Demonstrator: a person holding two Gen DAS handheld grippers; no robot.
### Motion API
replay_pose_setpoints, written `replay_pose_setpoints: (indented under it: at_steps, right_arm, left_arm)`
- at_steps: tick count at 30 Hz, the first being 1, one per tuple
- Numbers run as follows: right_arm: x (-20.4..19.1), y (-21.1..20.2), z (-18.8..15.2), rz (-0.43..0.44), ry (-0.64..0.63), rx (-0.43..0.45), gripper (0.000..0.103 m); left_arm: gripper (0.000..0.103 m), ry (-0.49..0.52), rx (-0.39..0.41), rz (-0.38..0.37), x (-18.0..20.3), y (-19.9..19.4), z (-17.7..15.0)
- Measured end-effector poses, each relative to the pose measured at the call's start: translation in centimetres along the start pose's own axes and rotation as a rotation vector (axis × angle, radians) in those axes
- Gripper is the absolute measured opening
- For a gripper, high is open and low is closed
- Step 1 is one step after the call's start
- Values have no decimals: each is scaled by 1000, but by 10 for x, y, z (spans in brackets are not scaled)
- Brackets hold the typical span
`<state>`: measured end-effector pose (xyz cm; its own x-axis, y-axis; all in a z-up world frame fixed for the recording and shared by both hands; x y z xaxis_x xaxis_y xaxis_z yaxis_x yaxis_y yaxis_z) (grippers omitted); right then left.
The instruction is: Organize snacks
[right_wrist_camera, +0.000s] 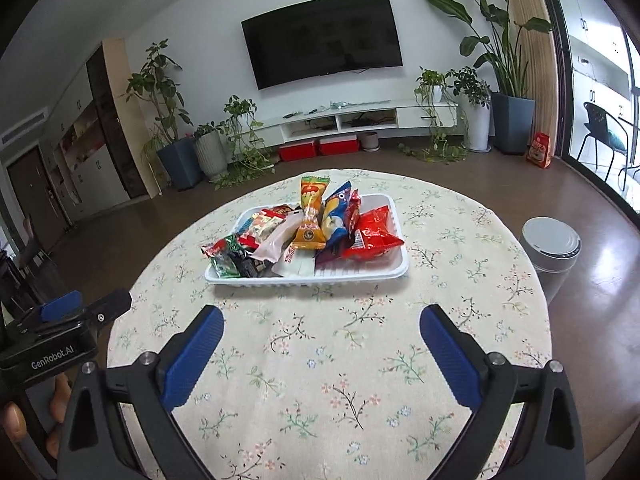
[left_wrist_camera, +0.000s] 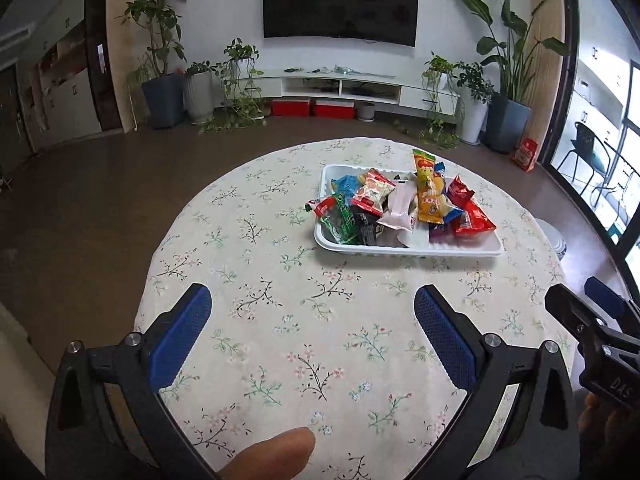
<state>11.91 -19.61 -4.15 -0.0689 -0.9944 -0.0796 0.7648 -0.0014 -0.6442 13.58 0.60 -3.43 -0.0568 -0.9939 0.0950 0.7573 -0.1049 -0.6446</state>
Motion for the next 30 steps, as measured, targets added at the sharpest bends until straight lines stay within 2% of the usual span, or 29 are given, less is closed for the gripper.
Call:
replay_pose_setpoints:
  at_steps: [6,10,30]
  right_arm:
    - [1,-7,-3,-72,-22,-25,101]
    - [1,-7,-6,-88,-22,-56,101]
    - [0,-1,-19,-92,-12,-118,101]
  left_arm:
    - [103,6,-13,-6,2,-1,-7]
    - [103,11,-21,-8,4,0,-11]
    - [103,34,-60,-21,12,14,-24]
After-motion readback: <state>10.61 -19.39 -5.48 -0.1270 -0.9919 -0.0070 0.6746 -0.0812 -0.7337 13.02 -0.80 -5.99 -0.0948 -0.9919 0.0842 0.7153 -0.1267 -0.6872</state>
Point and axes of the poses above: each gripper's, at about its wrist camera, not at the fingertips, and y roughly the way its jaws point, x to its right, z to its top, the point moved 8 cm from there along y, roughly the way its jaws point, and after that the axes turned 7 degrees about -z, right-handed, at the moved point
